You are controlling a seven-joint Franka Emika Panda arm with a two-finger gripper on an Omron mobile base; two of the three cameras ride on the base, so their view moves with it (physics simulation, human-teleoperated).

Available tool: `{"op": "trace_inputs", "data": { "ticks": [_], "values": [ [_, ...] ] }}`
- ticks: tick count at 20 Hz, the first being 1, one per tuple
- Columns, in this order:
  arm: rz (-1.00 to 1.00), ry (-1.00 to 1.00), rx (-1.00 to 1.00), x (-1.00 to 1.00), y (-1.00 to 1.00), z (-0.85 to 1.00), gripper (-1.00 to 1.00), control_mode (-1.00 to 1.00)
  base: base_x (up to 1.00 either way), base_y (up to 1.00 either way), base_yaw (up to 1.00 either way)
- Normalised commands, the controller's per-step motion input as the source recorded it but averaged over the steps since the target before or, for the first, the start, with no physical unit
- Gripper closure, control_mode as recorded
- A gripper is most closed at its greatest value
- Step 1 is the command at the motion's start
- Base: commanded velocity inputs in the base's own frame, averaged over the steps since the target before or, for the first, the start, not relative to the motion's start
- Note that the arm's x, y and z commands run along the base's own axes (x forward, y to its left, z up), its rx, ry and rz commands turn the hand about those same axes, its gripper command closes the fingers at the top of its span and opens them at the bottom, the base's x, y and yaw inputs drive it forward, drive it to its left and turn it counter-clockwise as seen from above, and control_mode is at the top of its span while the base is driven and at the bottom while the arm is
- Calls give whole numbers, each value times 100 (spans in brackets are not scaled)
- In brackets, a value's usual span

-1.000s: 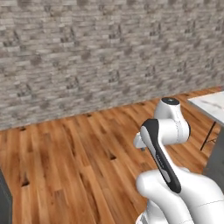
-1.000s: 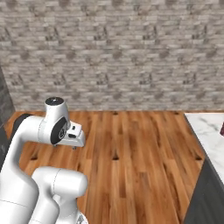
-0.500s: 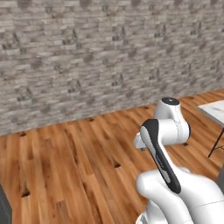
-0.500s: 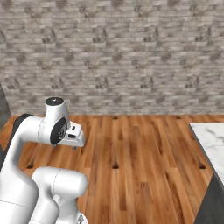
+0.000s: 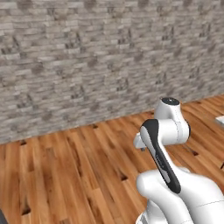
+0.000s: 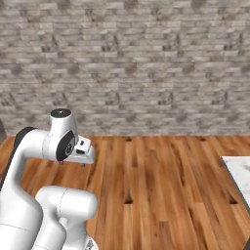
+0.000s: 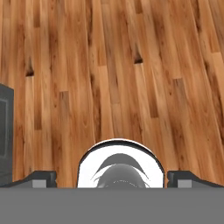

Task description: Four empty soda cans are scattered around the kitchen. Gather all the cans and cluster them next to the stove for recycling.

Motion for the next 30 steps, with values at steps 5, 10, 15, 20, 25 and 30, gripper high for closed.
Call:
{"op": "trace_inputs", "data": {
  "ticks": [5, 10, 15, 20, 25, 30],
  "values": [
    [0, 0, 0, 0, 0, 0, -100, 100, 59, 0, 0],
    [0, 0, 0, 0, 0, 0, -100, 100, 54, 5, -1],
    [0, 0, 0, 0, 0, 0, -100, 100, 53, 17, -5],
    [0, 0, 0, 0, 0, 0, -100, 100, 38, 20, -9],
    [0, 0, 0, 0, 0, 0, -100, 100, 5, 37, -20],
    [0, 0, 0, 0, 0, 0, -100, 100, 0, 43, -30]
  ]
}}
